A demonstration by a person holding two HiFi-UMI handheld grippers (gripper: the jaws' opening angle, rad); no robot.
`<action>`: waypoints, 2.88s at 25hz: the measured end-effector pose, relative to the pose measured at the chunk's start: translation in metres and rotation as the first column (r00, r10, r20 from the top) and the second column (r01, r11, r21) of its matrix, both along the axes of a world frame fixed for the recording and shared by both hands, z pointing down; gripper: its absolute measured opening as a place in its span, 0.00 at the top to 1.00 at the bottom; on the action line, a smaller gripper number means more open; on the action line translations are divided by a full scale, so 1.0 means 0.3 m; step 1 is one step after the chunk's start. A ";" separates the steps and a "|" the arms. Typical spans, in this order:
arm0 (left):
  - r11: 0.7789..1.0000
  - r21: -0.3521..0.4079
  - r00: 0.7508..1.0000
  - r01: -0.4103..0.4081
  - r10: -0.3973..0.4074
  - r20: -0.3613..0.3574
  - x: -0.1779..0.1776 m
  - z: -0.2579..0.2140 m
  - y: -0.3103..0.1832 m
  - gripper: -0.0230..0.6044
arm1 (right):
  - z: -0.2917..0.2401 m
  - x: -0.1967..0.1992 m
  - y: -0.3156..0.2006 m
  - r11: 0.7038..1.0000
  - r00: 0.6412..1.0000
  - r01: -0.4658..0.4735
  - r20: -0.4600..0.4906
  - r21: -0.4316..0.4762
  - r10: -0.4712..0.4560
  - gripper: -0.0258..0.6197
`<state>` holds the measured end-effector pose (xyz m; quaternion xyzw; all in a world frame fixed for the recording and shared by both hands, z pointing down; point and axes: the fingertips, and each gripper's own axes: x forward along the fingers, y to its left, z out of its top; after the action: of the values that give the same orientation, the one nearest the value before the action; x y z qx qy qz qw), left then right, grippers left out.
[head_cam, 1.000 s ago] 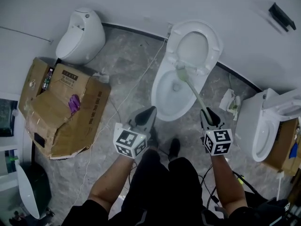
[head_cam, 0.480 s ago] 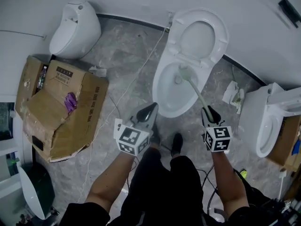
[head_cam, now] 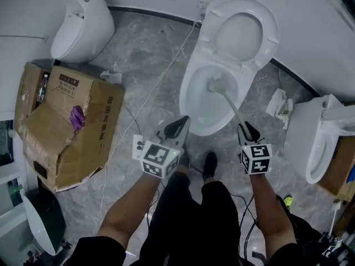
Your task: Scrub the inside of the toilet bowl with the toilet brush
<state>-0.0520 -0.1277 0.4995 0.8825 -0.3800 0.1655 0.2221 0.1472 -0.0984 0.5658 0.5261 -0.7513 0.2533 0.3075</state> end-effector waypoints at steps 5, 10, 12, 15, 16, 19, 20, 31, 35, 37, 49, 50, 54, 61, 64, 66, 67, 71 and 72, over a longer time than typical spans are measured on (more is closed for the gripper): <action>1.000 -0.019 1.000 0.001 -0.001 0.015 0.001 0.104 -0.013 0.95 | 0.100 0.001 -0.001 0.999 0.999 0.029 -0.017 -0.039 -0.030 0.80; 0.998 -0.066 0.999 0.017 -0.015 0.028 -0.001 0.215 -0.027 0.95 | 0.210 0.013 -0.022 0.996 0.999 0.035 -0.034 -0.078 -0.037 0.80; 0.997 -0.081 0.999 0.016 -0.014 0.035 -0.003 0.260 -0.029 0.95 | 0.254 0.013 -0.032 0.995 0.998 0.036 -0.041 -0.094 -0.040 0.80; 0.995 -0.100 0.999 0.011 -0.006 0.048 -0.004 0.331 -0.035 0.95 | 0.324 0.014 -0.055 0.992 0.998 0.034 -0.055 -0.118 -0.041 0.80; 0.994 -0.107 0.999 0.009 -0.004 0.051 -0.004 0.354 -0.039 0.95 | 0.349 0.016 -0.066 0.991 0.997 0.031 -0.061 -0.128 -0.039 0.80; 0.993 -0.118 0.999 0.004 0.003 0.052 -0.005 0.407 -0.056 0.95 | 0.417 0.020 -0.095 0.988 0.997 0.019 -0.071 -0.152 -0.030 0.80; 0.993 -0.119 0.999 0.000 0.006 0.053 -0.006 0.421 -0.065 0.95 | 0.439 0.019 -0.106 0.987 0.997 0.016 -0.073 -0.158 -0.028 0.80; 0.988 -0.154 0.998 0.018 -0.008 0.065 -0.030 0.550 -0.132 0.95 | 0.631 0.006 -0.179 0.969 0.992 0.007 -0.120 -0.248 -0.038 0.80; 0.987 -0.162 0.998 0.017 -0.007 0.065 -0.035 0.585 -0.149 0.95 | 0.686 -0.003 -0.202 0.960 0.991 0.004 -0.128 -0.281 -0.041 0.80; 0.987 -0.159 0.998 0.010 0.000 0.064 -0.031 0.599 -0.159 0.95 | 0.713 -0.005 -0.211 0.955 0.991 -0.006 -0.132 -0.297 -0.035 0.80; 0.981 -0.193 0.999 0.018 -0.008 0.052 -0.038 0.637 -0.171 0.95 | 0.799 -0.059 -0.226 0.933 0.991 0.003 -0.122 -0.359 -0.050 0.80; 0.981 -0.195 0.999 0.019 -0.009 0.051 -0.040 0.637 -0.173 0.95 | 0.803 -0.067 -0.226 0.932 0.992 0.004 -0.118 -0.363 -0.050 0.80; 0.980 -0.198 0.999 0.021 -0.012 0.046 -0.044 0.638 -0.186 0.95 | 0.814 -0.088 -0.235 0.930 0.993 0.003 -0.108 -0.367 -0.046 0.80; 0.981 -0.195 0.999 0.000 0.008 0.044 -0.044 0.641 -0.201 0.95 | 0.802 -0.110 -0.288 0.942 0.994 0.005 -0.105 -0.337 -0.043 0.80; 0.981 -0.195 0.999 0.001 0.007 0.039 -0.044 0.639 -0.207 0.95 | 0.794 -0.108 -0.320 0.946 0.993 0.003 -0.109 -0.324 -0.040 0.80; 0.982 -0.191 0.999 -0.002 0.009 0.035 -0.041 0.635 -0.212 0.95 | 0.789 -0.102 -0.343 0.949 0.992 0.002 -0.116 -0.315 -0.040 0.80; 0.982 -0.187 0.999 -0.005 0.011 0.030 -0.039 0.631 -0.215 0.95 | 0.786 -0.099 -0.354 0.951 0.992 0.001 -0.120 -0.311 -0.040 0.80; 0.982 -0.190 1.000 -0.009 0.013 0.021 -0.038 0.631 -0.213 0.95 | 0.778 -0.087 -0.392 0.956 0.991 -0.004 -0.128 -0.295 -0.035 0.80; 0.982 -0.191 1.000 -0.008 0.013 0.023 -0.038 0.634 -0.213 0.95 | 0.776 -0.085 -0.400 0.957 0.991 -0.004 -0.129 -0.291 -0.035 0.80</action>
<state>-0.0634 -0.1915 0.6898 0.8570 -0.3605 0.2129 0.3003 0.1218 -0.2183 0.7987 0.4850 -0.6880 0.3227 0.4327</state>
